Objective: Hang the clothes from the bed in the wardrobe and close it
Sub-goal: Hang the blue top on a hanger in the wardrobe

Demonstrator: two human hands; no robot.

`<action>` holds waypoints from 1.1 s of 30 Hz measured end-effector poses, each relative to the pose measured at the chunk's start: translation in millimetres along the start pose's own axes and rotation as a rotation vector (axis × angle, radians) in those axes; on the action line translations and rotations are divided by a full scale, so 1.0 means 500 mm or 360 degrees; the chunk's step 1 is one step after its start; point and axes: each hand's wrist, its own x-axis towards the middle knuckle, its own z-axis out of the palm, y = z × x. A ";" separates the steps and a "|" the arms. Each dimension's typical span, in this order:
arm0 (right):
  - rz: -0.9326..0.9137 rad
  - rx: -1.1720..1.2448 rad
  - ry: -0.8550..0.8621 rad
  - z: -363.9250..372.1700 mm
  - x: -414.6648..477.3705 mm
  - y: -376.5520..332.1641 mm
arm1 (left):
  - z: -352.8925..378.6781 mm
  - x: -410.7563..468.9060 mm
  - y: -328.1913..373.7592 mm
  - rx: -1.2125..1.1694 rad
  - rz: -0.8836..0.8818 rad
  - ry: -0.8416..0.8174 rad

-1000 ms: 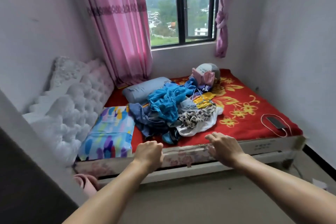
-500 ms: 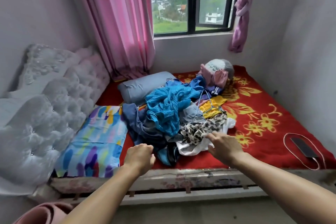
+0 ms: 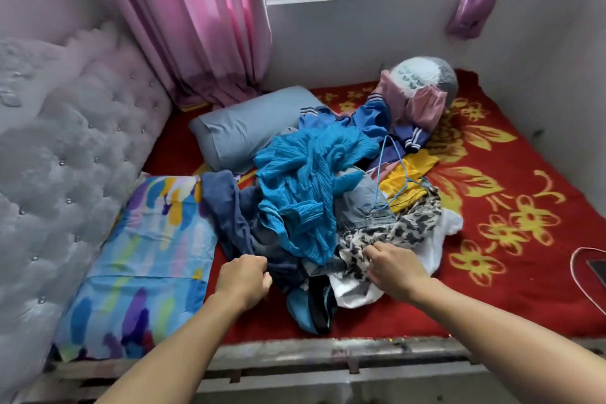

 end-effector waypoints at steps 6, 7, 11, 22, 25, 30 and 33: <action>-0.0148 0.0014 -0.0209 0.112 0.202 0.017 | 0.057 0.169 -0.030 0.0040 -0.0061 -0.0111; -0.0184 -0.0002 -0.0246 0.139 0.236 0.017 | 0.072 0.200 -0.034 0.0045 -0.0075 -0.0138; -0.0319 -0.0036 -0.0372 0.267 0.350 0.021 | 0.149 0.340 -0.036 0.0079 -0.0046 -0.0169; 0.0020 0.0413 -0.0554 0.465 0.423 0.041 | 0.291 0.566 -0.027 0.0174 -0.0210 -0.0628; 0.0363 0.0814 -0.0347 0.430 0.399 0.066 | 0.295 0.499 -0.026 0.0159 -0.0299 -0.0763; 0.0748 0.0893 -0.0218 0.319 0.385 0.131 | 0.239 0.421 -0.032 -0.0098 -0.0362 -0.0338; 0.0717 0.0774 -0.0231 0.247 0.365 0.140 | 0.154 0.398 -0.002 -0.0514 -0.0202 0.0158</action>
